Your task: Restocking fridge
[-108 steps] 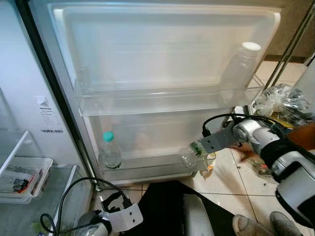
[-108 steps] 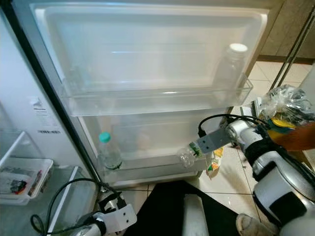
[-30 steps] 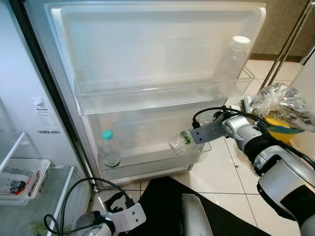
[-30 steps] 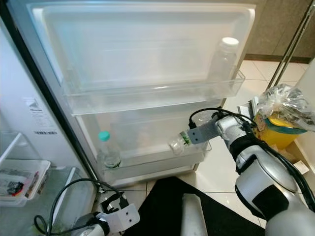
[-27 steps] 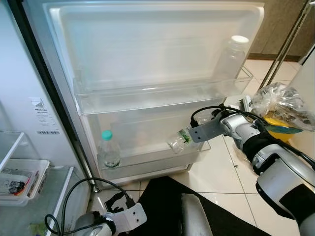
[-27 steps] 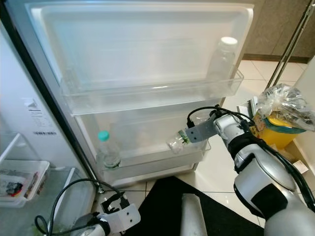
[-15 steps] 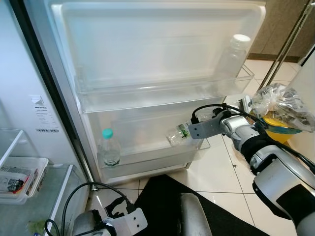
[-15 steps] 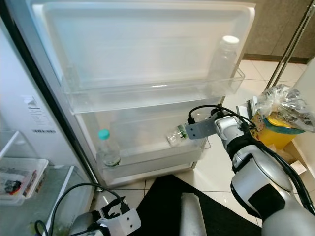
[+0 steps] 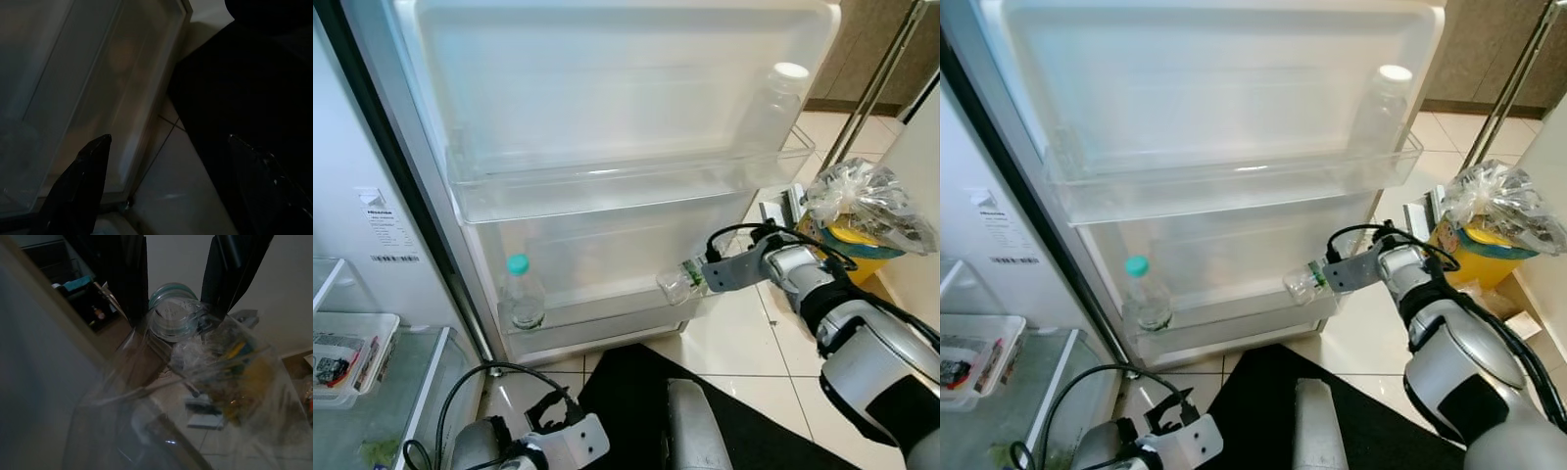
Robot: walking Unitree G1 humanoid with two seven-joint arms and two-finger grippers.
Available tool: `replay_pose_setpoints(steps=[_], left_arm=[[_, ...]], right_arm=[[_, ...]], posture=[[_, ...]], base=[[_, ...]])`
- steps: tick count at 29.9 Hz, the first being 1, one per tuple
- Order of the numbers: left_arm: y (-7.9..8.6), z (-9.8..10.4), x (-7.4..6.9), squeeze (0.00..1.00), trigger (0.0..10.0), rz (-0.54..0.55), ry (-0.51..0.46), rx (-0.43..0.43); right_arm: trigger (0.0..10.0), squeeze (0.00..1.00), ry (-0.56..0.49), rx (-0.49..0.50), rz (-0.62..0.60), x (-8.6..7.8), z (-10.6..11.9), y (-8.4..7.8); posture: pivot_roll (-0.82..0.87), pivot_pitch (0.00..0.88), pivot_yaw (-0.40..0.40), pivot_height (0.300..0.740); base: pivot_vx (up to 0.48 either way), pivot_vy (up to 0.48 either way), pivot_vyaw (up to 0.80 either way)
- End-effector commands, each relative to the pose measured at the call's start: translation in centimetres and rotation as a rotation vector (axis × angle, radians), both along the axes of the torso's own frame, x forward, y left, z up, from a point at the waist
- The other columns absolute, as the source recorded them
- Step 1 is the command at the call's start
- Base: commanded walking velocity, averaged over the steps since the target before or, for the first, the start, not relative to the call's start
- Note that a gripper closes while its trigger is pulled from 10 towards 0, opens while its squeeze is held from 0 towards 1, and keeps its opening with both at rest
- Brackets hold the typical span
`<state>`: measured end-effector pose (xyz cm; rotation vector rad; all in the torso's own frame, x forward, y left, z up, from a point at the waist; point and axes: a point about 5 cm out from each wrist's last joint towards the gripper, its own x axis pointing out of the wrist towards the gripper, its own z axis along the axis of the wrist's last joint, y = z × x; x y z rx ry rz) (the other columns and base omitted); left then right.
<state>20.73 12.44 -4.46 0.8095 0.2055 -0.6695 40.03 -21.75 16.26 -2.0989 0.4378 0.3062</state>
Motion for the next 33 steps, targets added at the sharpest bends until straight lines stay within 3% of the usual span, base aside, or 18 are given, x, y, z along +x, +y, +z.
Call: replay_pose_setpoints(steps=[1,9,11,16,23,33], left_arm=[[0.3,-1.2,-1.9,0.0,10.0,0.011,0.064,0.011],[0.4,-1.5,-2.7,0.0,10.0,0.013,0.069,-0.003],[0.5,-1.5,-2.9,0.0,10.0,0.017,0.071,-0.005],[0.5,-1.4,-2.7,0.0,10.0,0.022,0.066,-0.007],[0.5,-1.2,-2.5,0.0,10.0,0.024,0.059,-0.011],[0.2,-1.3,-2.5,0.0,10.0,0.025,0.058,-0.014]], right_arm=[[10.0,0.0,0.07,-0.059,0.013,-0.7,-1.7,-0.2],[10.0,0.0,0.062,-0.138,0.096,-0.3,-1.4,1.2],[10.0,0.0,0.047,-0.165,0.154,0.0,-1.2,2.4],[10.0,0.0,0.016,-0.147,0.186,0.2,-1.0,3.3],[10.0,0.0,-0.01,-0.125,0.204,0.2,-1.1,3.7],[10.0,0.0,-0.007,-0.188,0.227,0.1,-1.2,3.5]], posture=[[-0.08,0.259,-0.121,0.453],[-0.07,0.295,-0.131,0.453],[-0.08,0.301,-0.133,0.453],[-0.08,0.303,-0.137,0.453],[-0.08,0.3,-0.136,0.453],[-0.09,0.297,-0.139,0.453]], base=[[0.0,0.0,0.0],[0.0,0.0,0.0],[0.0,0.0,0.0],[0.0,0.0,0.0],[0.0,0.0,0.0],[0.0,0.0,0.0]])
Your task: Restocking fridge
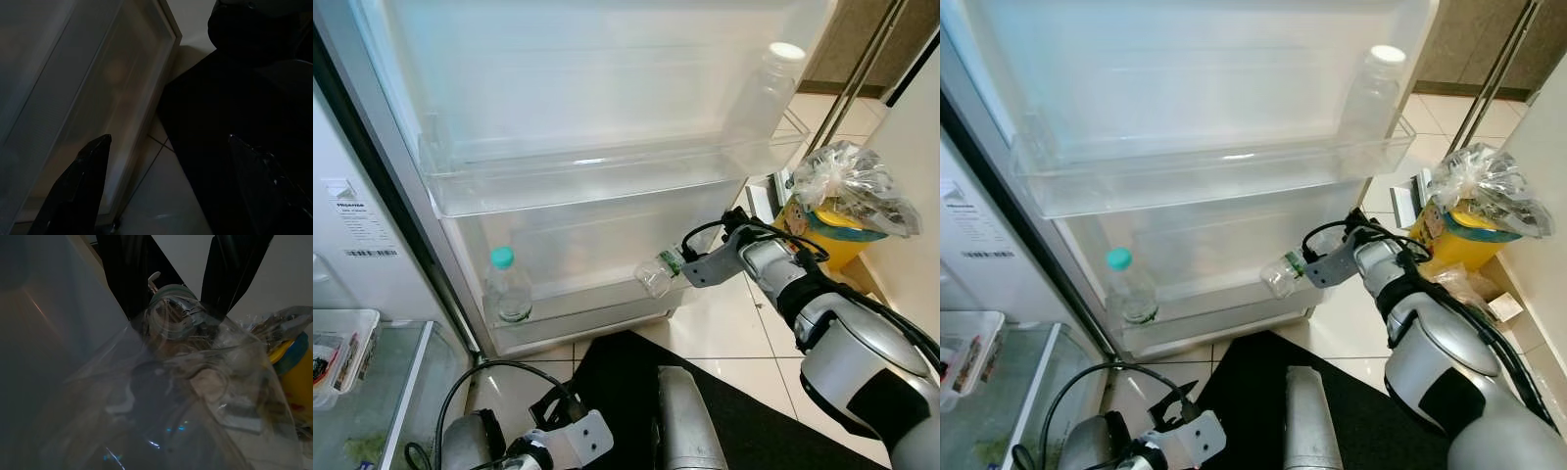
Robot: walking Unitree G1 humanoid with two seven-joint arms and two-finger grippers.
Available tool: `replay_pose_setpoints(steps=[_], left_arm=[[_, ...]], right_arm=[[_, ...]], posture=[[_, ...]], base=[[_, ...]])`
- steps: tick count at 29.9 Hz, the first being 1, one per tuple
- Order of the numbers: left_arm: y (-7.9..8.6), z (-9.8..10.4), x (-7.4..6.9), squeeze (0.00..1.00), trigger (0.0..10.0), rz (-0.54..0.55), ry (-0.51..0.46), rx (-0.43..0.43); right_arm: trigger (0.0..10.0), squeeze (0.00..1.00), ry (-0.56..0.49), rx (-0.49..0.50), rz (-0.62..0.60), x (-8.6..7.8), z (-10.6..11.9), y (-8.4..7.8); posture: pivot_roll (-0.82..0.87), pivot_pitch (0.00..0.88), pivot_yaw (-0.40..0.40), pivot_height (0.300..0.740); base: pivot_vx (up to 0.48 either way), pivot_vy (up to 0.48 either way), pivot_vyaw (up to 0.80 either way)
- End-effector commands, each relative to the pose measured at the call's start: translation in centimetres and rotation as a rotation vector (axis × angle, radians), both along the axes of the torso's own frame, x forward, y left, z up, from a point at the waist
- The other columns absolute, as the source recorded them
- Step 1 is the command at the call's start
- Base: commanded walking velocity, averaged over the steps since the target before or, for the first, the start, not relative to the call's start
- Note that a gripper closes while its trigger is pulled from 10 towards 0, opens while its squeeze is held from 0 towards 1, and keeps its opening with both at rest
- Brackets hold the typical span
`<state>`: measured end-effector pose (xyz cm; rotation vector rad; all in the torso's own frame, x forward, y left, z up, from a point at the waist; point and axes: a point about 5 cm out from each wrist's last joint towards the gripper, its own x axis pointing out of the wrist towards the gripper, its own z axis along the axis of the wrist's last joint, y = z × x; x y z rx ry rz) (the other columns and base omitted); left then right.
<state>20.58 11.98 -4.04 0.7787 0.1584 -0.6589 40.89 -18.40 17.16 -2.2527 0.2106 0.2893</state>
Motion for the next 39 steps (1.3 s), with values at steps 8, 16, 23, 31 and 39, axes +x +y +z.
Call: replay_pose_setpoints(steps=[8,16,23,31,39], left_arm=[[0.5,-1.6,-2.2,0.0,10.0,0.024,0.089,0.025],[0.6,-1.6,-2.3,0.0,10.0,0.029,0.091,0.027],[0.3,-1.7,-2.3,0.0,10.0,0.028,0.092,0.024],[0.2,-1.7,-2.2,0.0,10.0,0.028,0.093,0.025],[0.0,-1.5,-1.9,0.0,10.0,0.029,0.085,0.019]], right_arm=[[10.0,0.0,0.044,-0.064,0.037,-0.1,-0.7,0.7],[10.0,0.0,0.046,0.134,-0.08,-0.1,-0.3,0.0],[10.0,0.0,0.039,0.27,-0.141,0.1,0.2,0.2],[10.0,0.0,0.009,0.249,-0.136,0.6,1.6,0.4],[10.0,0.0,0.013,0.058,-0.026,0.7,1.7,1.3]], posture=[[-0.09,0.296,-0.141,0.453],[-0.09,0.297,-0.142,0.453],[-0.1,0.295,-0.145,0.453],[-0.1,0.293,-0.147,0.453],[-0.1,0.284,-0.155,0.453]], base=[[0.0,0.0,0.0],[0.0,0.0,0.0],[0.0,0.0,0.0],[0.0,0.0,0.0],[0.0,0.0,0.0]])
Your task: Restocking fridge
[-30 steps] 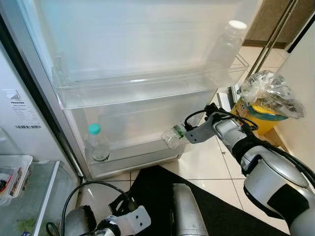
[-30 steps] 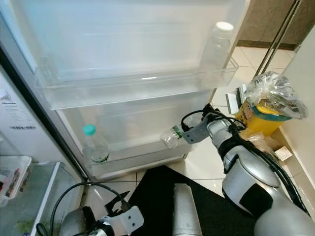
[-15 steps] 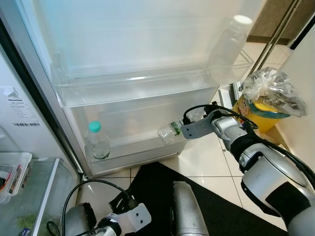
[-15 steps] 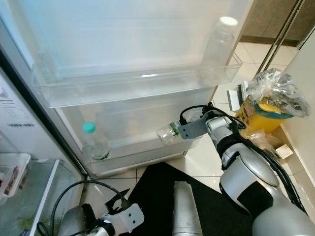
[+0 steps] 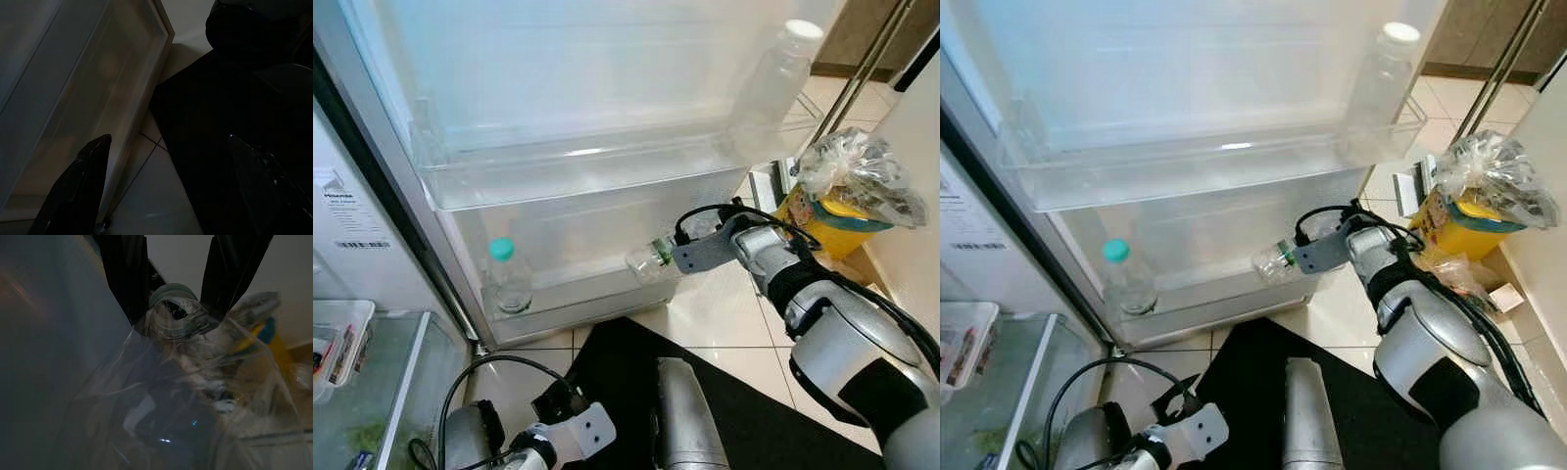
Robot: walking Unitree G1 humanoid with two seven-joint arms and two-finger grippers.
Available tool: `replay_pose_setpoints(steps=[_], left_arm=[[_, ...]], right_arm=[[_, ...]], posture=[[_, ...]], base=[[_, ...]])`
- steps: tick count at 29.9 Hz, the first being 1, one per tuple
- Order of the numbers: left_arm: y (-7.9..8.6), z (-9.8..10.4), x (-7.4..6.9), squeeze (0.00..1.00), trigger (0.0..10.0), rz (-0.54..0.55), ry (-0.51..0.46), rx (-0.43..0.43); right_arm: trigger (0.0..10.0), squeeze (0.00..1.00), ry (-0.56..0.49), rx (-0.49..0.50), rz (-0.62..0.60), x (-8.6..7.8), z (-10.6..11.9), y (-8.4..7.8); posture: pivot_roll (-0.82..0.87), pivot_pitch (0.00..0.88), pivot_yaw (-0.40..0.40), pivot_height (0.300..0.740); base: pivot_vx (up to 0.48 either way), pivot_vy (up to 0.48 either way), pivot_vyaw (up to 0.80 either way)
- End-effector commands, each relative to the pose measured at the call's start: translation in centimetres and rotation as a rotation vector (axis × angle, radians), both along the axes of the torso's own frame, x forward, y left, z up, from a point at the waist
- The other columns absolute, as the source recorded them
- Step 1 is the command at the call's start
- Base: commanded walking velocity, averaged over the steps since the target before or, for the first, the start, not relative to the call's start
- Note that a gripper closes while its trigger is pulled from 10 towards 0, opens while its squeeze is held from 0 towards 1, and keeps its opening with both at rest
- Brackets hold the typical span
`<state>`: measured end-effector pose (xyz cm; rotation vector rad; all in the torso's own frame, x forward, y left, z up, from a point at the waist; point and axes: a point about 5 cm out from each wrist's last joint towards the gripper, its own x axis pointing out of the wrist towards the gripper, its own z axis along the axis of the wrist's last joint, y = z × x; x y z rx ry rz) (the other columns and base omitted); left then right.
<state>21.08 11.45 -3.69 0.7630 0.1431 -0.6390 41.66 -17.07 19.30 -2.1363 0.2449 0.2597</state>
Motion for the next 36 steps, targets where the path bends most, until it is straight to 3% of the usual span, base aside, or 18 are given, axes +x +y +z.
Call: replay_pose_setpoints(steps=[1,12,13,15,16,17,19,21,23,24,25,27,28,30,35,36], left_arm=[[0.5,-1.8,-2.4,0.0,10.0,0.013,0.101,0.037],[0.2,-1.9,-2.4,0.0,10.0,0.015,0.101,0.034],[0.2,-1.9,-2.4,0.0,10.0,0.016,0.102,0.034],[0.3,-1.9,-2.5,0.0,10.0,0.017,0.102,0.034],[0.3,-1.9,-2.5,0.0,10.0,0.018,0.101,0.033],[0.3,-1.9,-2.5,0.0,10.0,0.018,0.102,0.033],[0.3,-1.9,-2.5,0.0,10.0,0.019,0.102,0.034],[0.3,-1.9,-2.5,0.0,10.0,0.019,0.102,0.034],[0.2,-1.9,-2.5,0.0,10.0,0.02,0.102,0.033],[0.2,-1.9,-2.5,0.0,10.0,0.02,0.102,0.033],[0.2,-1.9,-2.5,0.0,10.0,0.02,0.102,0.033],[0.2,-1.9,-2.5,0.0,10.0,0.019,0.102,0.033],[0.2,-1.9,-2.4,0.0,10.0,0.019,0.101,0.033],[0.2,-1.9,-2.4,0.0,10.0,0.019,0.1,0.032],[0.1,-1.8,-2.2,0.0,10.0,0.019,0.096,0.033],[0.2,-1.7,-2.1,0.0,10.0,0.02,0.095,0.034]], right_arm=[[10.0,0.0,0.019,-0.062,0.039,-0.1,-0.4,0.2],[10.0,0.0,0.026,-0.127,0.088,-0.1,-0.6,1.3],[10.0,0.69,0.028,-0.131,0.091,-0.1,-0.7,1.4],[10.0,0.69,0.034,-0.131,0.091,-0.1,-0.8,1.5],[10.0,0.78,0.031,-0.111,0.088,-0.1,-0.8,1.5],[10.0,0.73,0.03,-0.103,0.089,-0.1,-0.8,1.6],[10.0,0.73,0.03,-0.099,0.09,-0.1,-0.9,1.6],[10.0,0.41,0.028,-0.1,0.093,-0.2,-0.9,1.5],[10.0,0.25,0.026,-0.099,0.092,-0.2,-0.9,1.4],[10.0,0.25,0.026,-0.099,0.092,-0.2,-0.9,1.4],[10.0,0.1,0.022,-0.105,0.096,-0.2,-0.8,1.2],[10.0,0.1,0.02,-0.11,0.099,-0.2,-0.8,1.1],[10.0,0.02,0.016,-0.106,0.103,-0.1,-0.8,1.1],[10.0,0.0,0.012,-0.1,0.104,-0.1,-0.7,1.1],[10.0,0.0,-0.011,-0.002,0.081,0.0,-0.3,1.0],[10.0,0.0,-0.022,0.071,0.058,0.1,0.0,0.9]], posture=[[-0.1,0.284,-0.155,0.453],[-0.11,0.284,-0.162,0.453],[-0.11,0.284,-0.161,0.453],[-0.11,0.285,-0.163,0.453],[-0.11,0.285,-0.163,0.453],[-0.11,0.286,-0.164,0.453],[-0.11,0.286,-0.164,0.453],[-0.11,0.287,-0.163,0.453],[-0.11,0.287,-0.163,0.453],[-0.11,0.287,-0.163,0.453],[-0.11,0.287,-0.163,0.453],[-0.11,0.287,-0.163,0.453],[-0.11,0.285,-0.163,0.453],[-0.11,0.284,-0.162,0.453],[-0.11,0.279,-0.159,0.453],[-0.11,0.274,-0.154,0.453]], base=[[0.0,0.0,0.0],[0.0,0.0,0.0],[0.0,0.0,0.0],[0.0,0.0,0.0],[0.0,0.0,0.0],[0.0,0.0,0.0],[0.0,0.0,0.0],[0.0,0.0,0.0],[0.0,0.0,0.0],[0.0,0.0,0.0],[0.0,0.0,0.0],[0.0,0.0,0.0],[0.0,0.0,0.0],[0.0,0.0,0.0],[0.0,0.0,0.0],[0.0,0.0,0.0]])
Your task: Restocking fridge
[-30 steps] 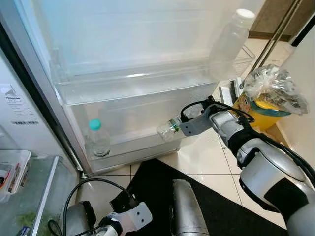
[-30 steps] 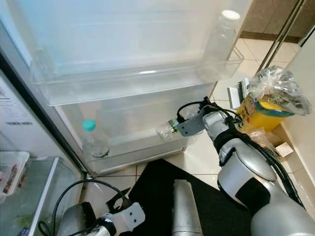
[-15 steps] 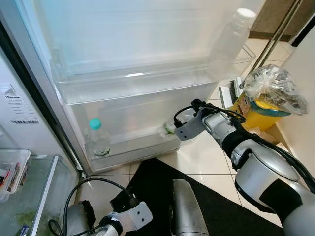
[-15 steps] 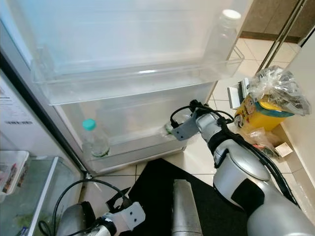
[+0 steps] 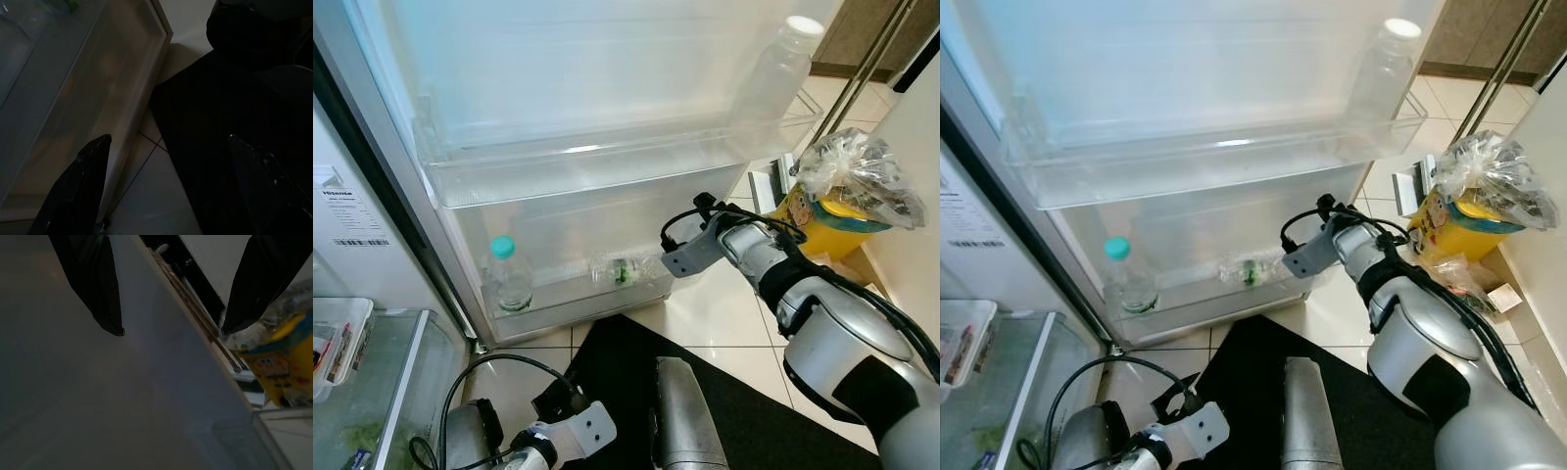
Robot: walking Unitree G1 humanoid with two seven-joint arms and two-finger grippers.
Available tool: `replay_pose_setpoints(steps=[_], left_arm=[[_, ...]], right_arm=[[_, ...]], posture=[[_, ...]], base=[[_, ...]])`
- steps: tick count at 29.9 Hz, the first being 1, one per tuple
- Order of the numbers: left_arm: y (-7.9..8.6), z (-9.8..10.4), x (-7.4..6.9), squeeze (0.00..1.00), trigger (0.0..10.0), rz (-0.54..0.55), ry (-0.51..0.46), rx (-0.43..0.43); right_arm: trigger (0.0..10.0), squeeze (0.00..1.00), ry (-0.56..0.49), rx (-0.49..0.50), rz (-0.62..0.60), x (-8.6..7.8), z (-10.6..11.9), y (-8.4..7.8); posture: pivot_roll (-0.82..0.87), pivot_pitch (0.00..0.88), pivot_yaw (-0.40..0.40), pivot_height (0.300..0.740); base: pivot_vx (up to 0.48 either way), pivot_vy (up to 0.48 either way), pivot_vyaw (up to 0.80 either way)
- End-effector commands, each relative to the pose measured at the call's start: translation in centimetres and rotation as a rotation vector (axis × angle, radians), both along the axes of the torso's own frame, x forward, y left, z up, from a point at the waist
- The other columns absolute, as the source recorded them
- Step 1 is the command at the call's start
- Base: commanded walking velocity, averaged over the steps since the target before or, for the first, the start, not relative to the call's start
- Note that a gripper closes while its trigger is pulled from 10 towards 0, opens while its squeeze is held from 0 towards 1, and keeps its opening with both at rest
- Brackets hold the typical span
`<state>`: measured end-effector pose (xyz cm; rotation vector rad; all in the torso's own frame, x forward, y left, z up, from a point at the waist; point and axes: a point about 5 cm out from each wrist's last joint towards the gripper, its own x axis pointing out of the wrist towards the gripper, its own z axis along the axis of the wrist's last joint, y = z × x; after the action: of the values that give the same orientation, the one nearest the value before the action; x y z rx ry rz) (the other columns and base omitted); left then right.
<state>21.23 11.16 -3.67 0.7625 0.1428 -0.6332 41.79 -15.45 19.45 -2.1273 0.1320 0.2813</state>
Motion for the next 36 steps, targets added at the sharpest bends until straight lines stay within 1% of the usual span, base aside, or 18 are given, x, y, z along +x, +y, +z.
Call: replay_pose_setpoints(steps=[1,5,8,10,12,13,15,16,17,18,20,23,25,26,29,31,34,36], left_arm=[[0.5,-1.7,-2.2,0.0,10.0,0.015,0.096,0.034],[0.6,-1.7,-2.0,0.0,10.0,0.015,0.095,0.038],[0.8,-1.6,-1.7,0.0,10.0,0.019,0.092,0.042],[0.8,-1.5,-1.6,0.0,10.0,0.02,0.092,0.043],[1.0,-1.5,-1.4,0.0,10.0,0.025,0.092,0.049],[1.0,-1.5,-1.4,0.0,10.0,0.025,0.092,0.049],[1.2,-1.5,-1.3,0.0,10.0,0.032,0.093,0.054],[1.2,-1.5,-1.3,0.0,10.0,0.032,0.093,0.054],[1.3,-1.5,-1.2,0.0,10.0,0.038,0.096,0.058],[1.3,-1.5,-1.2,0.0,10.0,0.038,0.096,0.058],[1.8,-1.6,-1.1,0.0,10.0,0.059,0.111,0.064],[2.6,-1.7,-1.1,0.0,10.0,0.103,0.139,0.065],[2.6,-1.7,-1.1,0.0,10.0,0.103,0.139,0.065],[3.0,-1.8,-1.1,0.0,10.0,0.123,0.149,0.067],[3.5,-1.8,-1.0,0.0,10.0,0.146,0.161,0.07],[4.6,-2.0,-0.9,0.0,10.0,0.219,0.19,0.064],[5.8,-2.1,-0.9,0.0,10.0,0.31,0.224,0.036],[6.0,-2.1,-0.9,0.0,10.0,0.333,0.233,0.026]], right_arm=[[10.0,0.0,0.005,0.081,-0.037,0.0,0.0,-0.8],[10.0,0.0,0.001,0.205,-0.087,0.1,0.6,-1.3],[10.0,0.0,0.015,0.37,-0.119,0.2,1.2,-1.5],[10.0,0.0,0.017,0.397,-0.122,0.2,1.4,-1.4],[10.0,0.0,0.089,0.609,-0.151,0.2,1.5,-0.9],[10.0,0.0,0.089,0.609,-0.151,0.2,1.5,-0.9],[10.0,0.0,0.161,0.797,-0.162,0.1,1.4,-0.5],[10.0,0.0,0.161,0.797,-0.162,0.1,1.4,-0.5],[10.0,0.0,0.218,0.925,-0.163,0.0,1.2,0.0],[10.0,0.0,0.218,0.925,-0.163,0.0,1.2,0.0],[10.0,0.0,0.327,1.149,-0.156,-0.3,0.6,0.7],[10.0,0.0,0.44,1.384,-0.15,-0.9,-0.6,0.9],[10.0,0.0,0.44,1.384,-0.15,-0.9,-0.6,0.9],[10.0,0.0,0.465,1.478,-0.19,-1.2,-1.6,0.5],[10.0,0.0,0.483,1.562,-0.236,-1.6,-2.9,-0.2],[10.0,0.0,0.503,1.71,-0.341,-2.9,-5.9,-2.1],[10.0,0.0,0.487,1.812,-0.435,-4.3,-8.4,-3.9],[10.0,0.0,0.475,1.839,-0.461,-4.7,-9.0,-4.4]], posture=[[-0.11,0.274,-0.154,0.453],[-0.11,0.268,-0.147,0.453],[-0.1,0.258,-0.141,0.453],[-0.1,0.256,-0.139,0.453],[-0.1,0.245,-0.135,0.453],[-0.1,0.245,-0.135,0.453],[-0.1,0.239,-0.129,0.453],[-0.1,0.239,-0.129,0.453],[-0.09,0.231,-0.126,0.453],[-0.09,0.231,-0.126,0.453],[-0.09,0.215,-0.114,0.453],[-0.08,0.198,-0.101,0.453],[-0.08,0.198,-0.101,0.453],[-0.07,0.186,-0.096,0.453],[-0.07,0.176,-0.091,0.453],[-0.06,0.156,-0.081,0.453],[-0.06,0.138,-0.076,0.453],[-0.06,0.136,-0.076,0.453]], base=[[0.0,0.0,0.0],[0.0,0.0,0.0],[0.0,0.0,0.0],[0.0,0.0,0.0],[0.0,0.0,0.0],[0.0,0.0,0.0],[0.0,0.0,0.0],[0.0,0.0,0.0],[0.0,0.0,0.0],[0.0,0.0,0.0],[0.0,0.0,0.0],[0.0,0.0,0.0],[0.0,0.0,0.0],[0.0,0.0,0.0],[0.0,0.0,0.0],[0.0,0.0,0.0],[0.0,0.0,0.0],[0.0,0.0,0.0]])
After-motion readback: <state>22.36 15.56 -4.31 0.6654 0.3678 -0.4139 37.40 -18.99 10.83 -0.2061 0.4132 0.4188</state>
